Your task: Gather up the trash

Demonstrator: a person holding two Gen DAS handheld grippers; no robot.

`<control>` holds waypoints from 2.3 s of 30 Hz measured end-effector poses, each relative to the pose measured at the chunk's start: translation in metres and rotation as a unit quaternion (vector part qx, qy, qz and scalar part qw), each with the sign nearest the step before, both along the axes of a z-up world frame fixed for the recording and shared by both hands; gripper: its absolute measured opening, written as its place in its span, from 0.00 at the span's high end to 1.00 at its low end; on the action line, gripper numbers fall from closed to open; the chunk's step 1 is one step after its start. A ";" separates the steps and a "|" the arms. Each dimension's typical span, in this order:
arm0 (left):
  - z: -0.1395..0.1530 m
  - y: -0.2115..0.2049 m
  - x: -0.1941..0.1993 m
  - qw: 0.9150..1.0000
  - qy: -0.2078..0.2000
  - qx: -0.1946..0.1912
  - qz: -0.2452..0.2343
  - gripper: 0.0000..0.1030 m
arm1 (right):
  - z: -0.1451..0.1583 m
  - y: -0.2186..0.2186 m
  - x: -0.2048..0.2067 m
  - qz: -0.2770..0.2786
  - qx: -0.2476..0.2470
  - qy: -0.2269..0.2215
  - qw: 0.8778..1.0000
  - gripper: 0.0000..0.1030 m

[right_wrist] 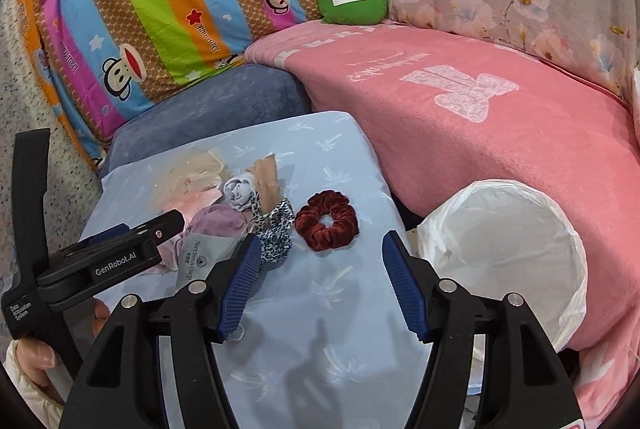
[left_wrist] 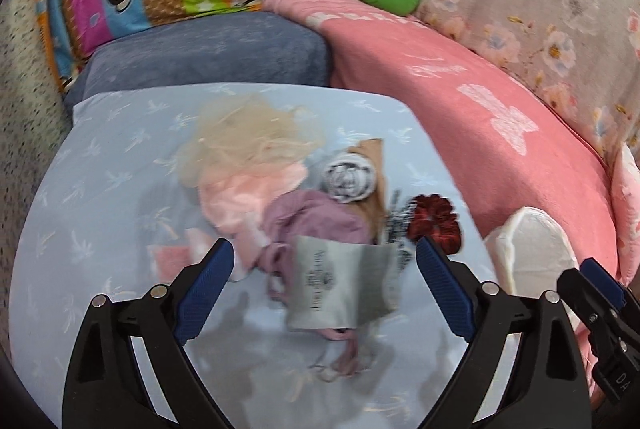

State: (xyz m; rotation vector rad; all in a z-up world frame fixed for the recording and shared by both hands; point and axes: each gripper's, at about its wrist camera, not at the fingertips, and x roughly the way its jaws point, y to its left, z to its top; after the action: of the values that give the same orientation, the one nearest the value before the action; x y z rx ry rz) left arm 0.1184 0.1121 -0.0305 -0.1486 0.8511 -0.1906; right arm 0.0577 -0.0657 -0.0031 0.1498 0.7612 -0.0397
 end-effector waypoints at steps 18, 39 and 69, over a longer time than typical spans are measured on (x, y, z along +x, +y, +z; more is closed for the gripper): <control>-0.050 0.082 0.022 0.995 0.070 -0.016 0.069 0.16 | -0.055 0.074 0.037 0.054 0.010 0.063 0.996 0.40; -0.061 0.086 0.027 0.993 0.100 -0.047 0.039 0.88 | -0.080 0.086 0.055 0.079 0.040 0.097 0.991 0.90; 0.053 -0.039 -0.010 0.993 -0.026 -0.036 -0.105 0.91 | 0.041 -0.032 -0.005 -0.020 0.053 -0.054 0.997 0.92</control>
State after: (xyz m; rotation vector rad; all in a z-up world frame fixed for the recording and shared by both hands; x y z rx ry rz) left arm 0.1081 0.0729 0.0225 -0.1206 0.8082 -0.4218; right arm 0.0528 -0.0980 0.0376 0.2658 0.6533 -0.0297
